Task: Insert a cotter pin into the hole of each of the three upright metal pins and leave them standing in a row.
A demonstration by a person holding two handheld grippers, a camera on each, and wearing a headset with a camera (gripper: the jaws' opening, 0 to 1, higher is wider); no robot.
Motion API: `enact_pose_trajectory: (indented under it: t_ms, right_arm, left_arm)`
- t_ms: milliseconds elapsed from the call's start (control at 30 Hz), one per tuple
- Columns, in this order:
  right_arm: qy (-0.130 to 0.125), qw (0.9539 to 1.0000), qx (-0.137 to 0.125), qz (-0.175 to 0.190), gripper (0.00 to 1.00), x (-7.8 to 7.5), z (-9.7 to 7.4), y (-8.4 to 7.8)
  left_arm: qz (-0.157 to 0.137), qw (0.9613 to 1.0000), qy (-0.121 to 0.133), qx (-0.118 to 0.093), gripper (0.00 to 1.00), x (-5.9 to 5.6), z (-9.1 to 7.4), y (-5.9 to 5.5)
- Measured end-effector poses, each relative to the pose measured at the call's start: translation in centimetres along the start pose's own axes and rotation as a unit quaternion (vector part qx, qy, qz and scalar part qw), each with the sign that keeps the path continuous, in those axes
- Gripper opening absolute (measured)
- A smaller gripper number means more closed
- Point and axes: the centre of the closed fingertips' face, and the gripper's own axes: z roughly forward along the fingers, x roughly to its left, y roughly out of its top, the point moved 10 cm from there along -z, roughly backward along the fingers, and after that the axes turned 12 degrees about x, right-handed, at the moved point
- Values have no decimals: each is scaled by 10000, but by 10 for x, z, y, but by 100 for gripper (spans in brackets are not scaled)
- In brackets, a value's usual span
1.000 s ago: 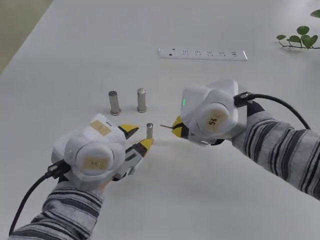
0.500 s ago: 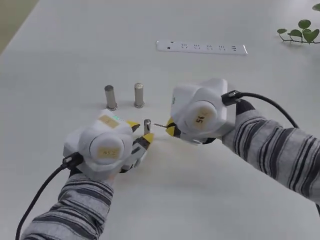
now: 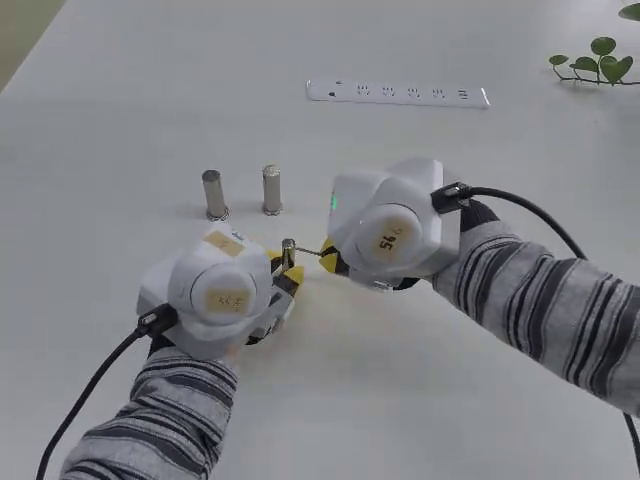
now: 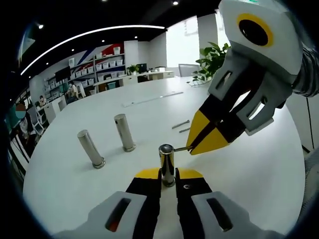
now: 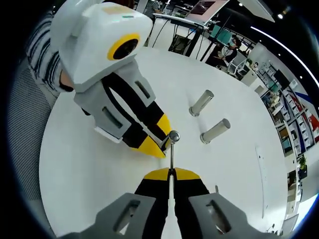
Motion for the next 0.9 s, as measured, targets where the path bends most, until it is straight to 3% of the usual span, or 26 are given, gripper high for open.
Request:
enact_pose_trajectory:
  t_ms: [533, 667, 900]
  right_arm:
    - [-9, 9997, 205, -91, 0, 0, -5, 8]
    - [-76, 9992, 260, -291, 0, 1, -6, 9]
    - [-97, 9994, 206, -273, 0, 0, -7, 9]
  left_arm:
    - [-72, 9999, 116, -65, 5, -1, 2, -3]
    - [-79, 9999, 103, -96, 5, -1, 2, -3]
    - [-61, 9998, 135, -116, 5, -2, 3, -3]
